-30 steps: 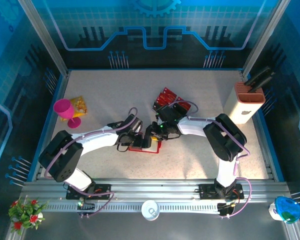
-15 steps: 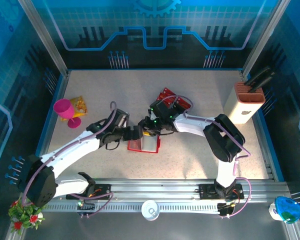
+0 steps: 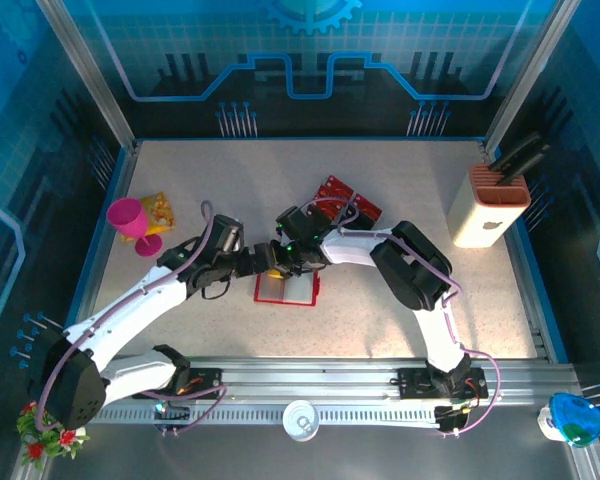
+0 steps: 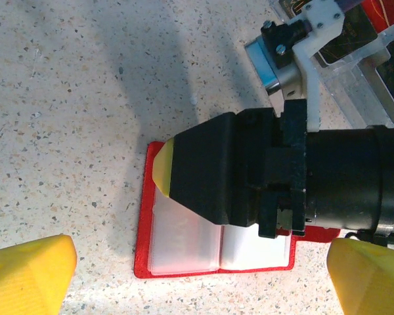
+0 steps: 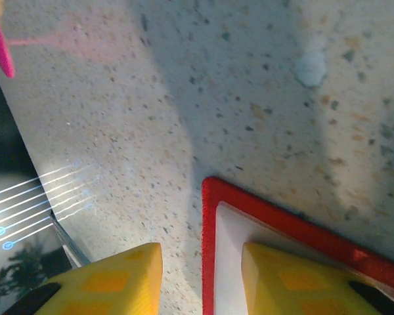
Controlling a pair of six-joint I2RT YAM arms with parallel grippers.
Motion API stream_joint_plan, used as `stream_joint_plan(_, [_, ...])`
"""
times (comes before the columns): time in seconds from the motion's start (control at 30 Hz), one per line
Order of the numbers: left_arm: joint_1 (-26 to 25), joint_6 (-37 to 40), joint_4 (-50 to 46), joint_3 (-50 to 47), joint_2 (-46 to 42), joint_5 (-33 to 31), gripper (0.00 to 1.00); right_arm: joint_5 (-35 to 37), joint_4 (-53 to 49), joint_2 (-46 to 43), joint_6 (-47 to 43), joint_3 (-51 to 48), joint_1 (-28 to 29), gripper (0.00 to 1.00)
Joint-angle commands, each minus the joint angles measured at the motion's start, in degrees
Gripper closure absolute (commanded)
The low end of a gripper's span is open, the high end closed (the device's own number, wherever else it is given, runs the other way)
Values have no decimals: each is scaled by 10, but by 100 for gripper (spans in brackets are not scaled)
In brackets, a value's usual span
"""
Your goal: Put the credit cards into the card holder
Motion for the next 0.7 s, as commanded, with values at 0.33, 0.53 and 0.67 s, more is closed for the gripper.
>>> stream_joint_plan(0.33, [7,26,9,15,42,32,1,20,27,-150,-20,-117,-47,62])
stream_joint_plan(0.53, [5,60,22,42,103,70,1,59,-36,-190,-54,-163,-63,72])
stream_joint_plan(0.67, [1,78,22,56,138,75,1,87,-91,-188,-81,-154,-61,86])
